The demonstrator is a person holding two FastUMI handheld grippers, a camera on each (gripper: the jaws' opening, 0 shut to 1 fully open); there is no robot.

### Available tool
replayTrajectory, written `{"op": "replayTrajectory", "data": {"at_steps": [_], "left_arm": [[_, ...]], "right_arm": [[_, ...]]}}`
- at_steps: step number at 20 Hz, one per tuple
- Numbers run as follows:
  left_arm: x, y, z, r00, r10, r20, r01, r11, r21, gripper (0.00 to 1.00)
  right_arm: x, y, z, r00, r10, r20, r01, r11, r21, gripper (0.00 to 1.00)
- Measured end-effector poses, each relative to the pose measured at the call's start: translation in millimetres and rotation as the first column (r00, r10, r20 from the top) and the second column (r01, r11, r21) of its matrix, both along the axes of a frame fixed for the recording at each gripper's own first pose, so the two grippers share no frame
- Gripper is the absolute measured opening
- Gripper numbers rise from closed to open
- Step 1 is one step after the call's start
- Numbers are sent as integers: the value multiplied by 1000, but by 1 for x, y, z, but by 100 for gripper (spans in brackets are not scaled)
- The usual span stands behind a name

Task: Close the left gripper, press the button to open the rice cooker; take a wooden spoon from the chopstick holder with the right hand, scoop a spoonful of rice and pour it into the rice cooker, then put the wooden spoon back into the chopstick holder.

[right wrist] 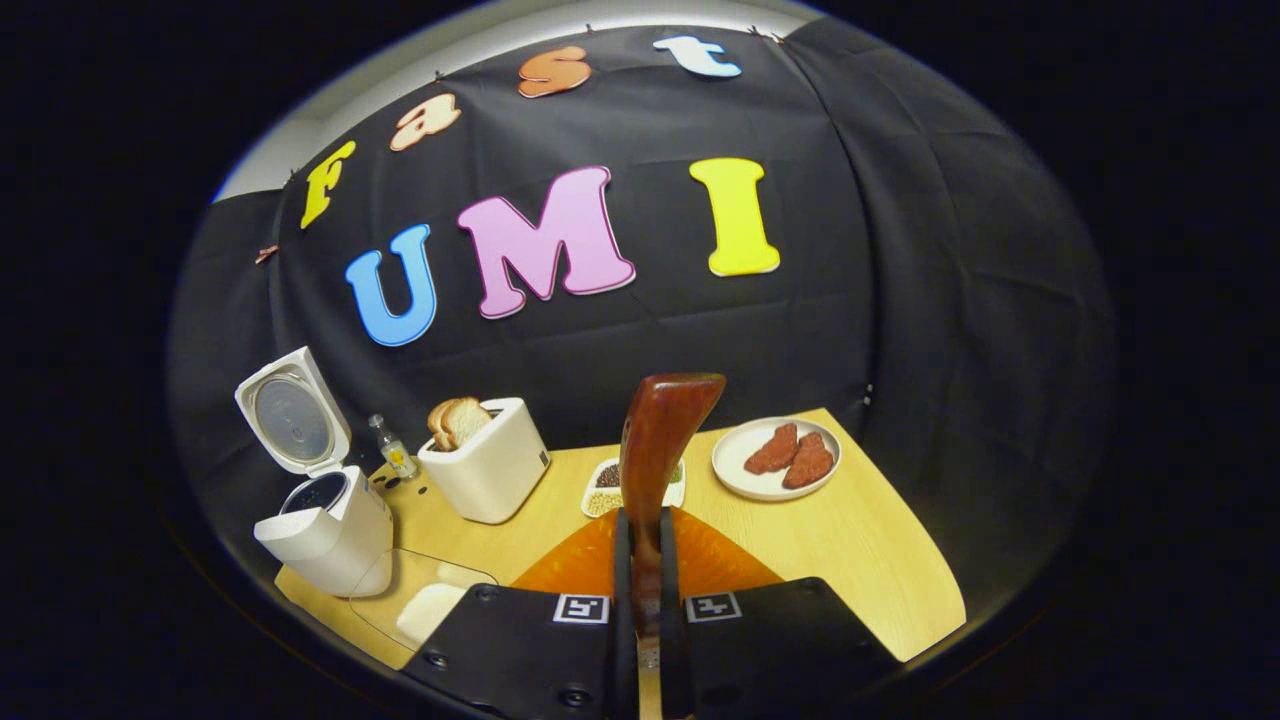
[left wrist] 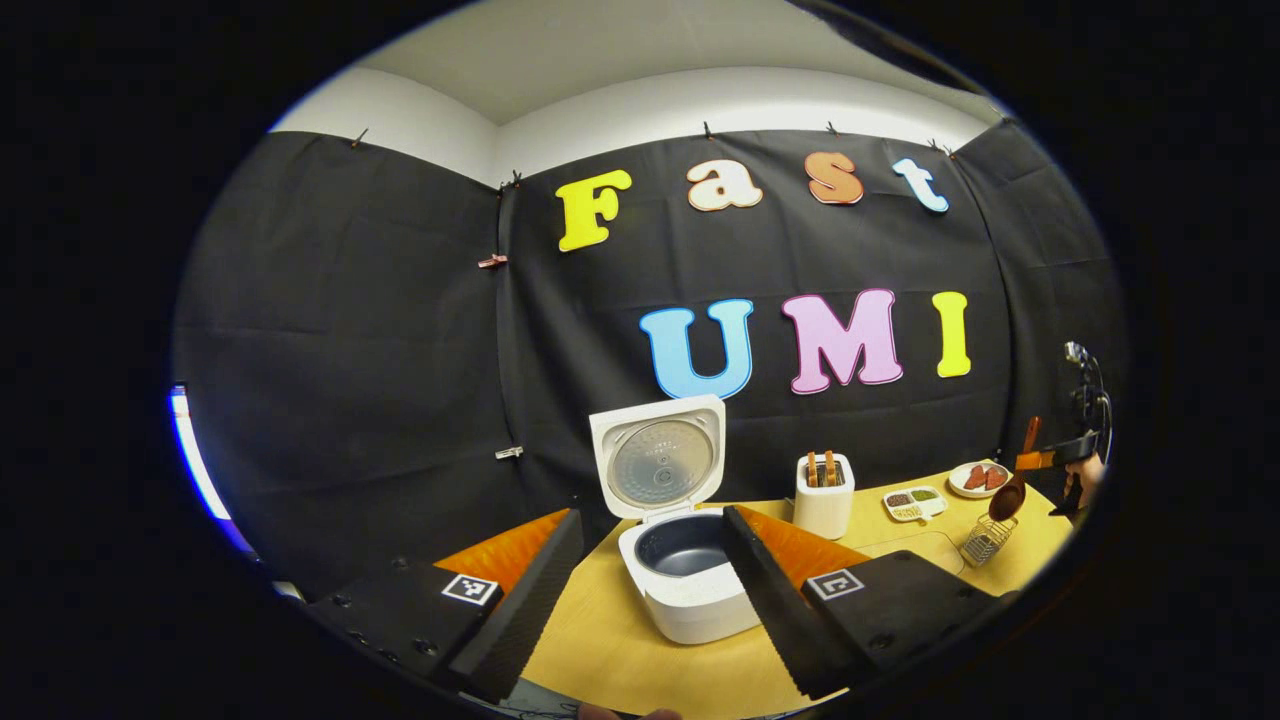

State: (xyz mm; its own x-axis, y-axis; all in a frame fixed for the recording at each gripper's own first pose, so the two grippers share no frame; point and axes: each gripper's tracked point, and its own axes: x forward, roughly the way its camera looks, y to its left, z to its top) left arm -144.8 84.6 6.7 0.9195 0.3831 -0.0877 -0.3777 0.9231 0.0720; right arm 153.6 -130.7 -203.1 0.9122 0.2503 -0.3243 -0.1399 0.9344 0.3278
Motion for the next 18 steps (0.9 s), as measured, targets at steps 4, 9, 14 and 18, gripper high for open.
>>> {"op": "replayTrajectory", "data": {"at_steps": [4, 9, 14, 18], "left_arm": [[2, 14, -4, 999, -34, 17, 34, 999, -25, 96], [5, 33, -9, 996, -81, 26, 82, 996, -29, 96], [5, 51, -11, 993, -113, 31, 114, 993, -20, 96], [6, 62, -20, 990, -135, 29, 136, 989, -58, 96]], "right_arm": [[-17, 47, 57, 996, 35, 88, -39, 998, 44, 13], [-42, 123, 70, 988, 106, 108, -111, 993, 42, 13], [-58, 178, 25, 991, 130, 16, -130, 991, -41, 13], [-63, 207, -16, 987, 152, -44, -157, 972, -172, 13]]}}
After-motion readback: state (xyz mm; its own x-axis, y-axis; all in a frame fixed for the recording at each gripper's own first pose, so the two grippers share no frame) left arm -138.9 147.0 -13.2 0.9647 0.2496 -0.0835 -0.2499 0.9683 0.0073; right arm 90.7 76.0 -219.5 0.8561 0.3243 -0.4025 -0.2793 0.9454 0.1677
